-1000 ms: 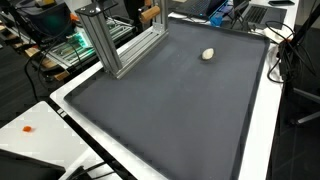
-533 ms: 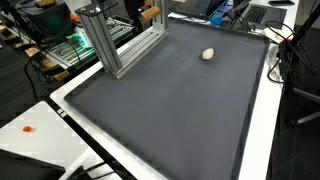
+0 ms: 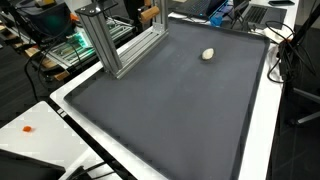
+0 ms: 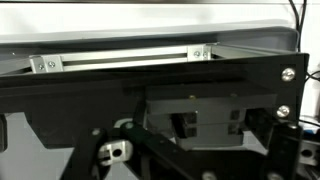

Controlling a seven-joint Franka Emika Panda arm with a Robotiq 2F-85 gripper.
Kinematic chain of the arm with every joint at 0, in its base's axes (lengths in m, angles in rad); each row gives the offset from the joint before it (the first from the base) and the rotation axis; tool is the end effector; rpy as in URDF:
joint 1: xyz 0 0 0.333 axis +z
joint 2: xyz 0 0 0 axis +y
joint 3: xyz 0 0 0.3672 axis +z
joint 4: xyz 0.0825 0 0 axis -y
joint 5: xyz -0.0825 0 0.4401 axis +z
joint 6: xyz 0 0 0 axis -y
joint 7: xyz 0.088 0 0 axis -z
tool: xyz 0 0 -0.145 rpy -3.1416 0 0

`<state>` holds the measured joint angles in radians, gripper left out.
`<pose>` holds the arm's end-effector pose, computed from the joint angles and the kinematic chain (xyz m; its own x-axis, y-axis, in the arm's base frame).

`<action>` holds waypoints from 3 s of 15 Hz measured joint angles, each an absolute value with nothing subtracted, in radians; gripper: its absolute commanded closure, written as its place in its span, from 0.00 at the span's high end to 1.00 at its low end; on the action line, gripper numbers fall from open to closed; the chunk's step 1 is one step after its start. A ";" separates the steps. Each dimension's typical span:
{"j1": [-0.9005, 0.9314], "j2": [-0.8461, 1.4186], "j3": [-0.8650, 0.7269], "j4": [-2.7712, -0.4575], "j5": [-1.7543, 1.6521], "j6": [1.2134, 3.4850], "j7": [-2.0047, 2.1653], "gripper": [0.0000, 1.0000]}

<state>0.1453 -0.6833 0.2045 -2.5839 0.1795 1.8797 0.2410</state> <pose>0.3347 0.1426 0.4530 0.9993 0.0053 -0.0374 0.0041 -0.9995 -0.0328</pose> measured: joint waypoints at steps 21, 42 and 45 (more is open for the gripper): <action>0.148 -0.690 0.213 -2.580 0.166 1.884 0.224 1.00; 0.160 -0.689 0.212 -2.580 0.150 1.901 0.125 1.00; 0.160 -0.686 0.209 -2.580 0.151 1.904 0.108 1.00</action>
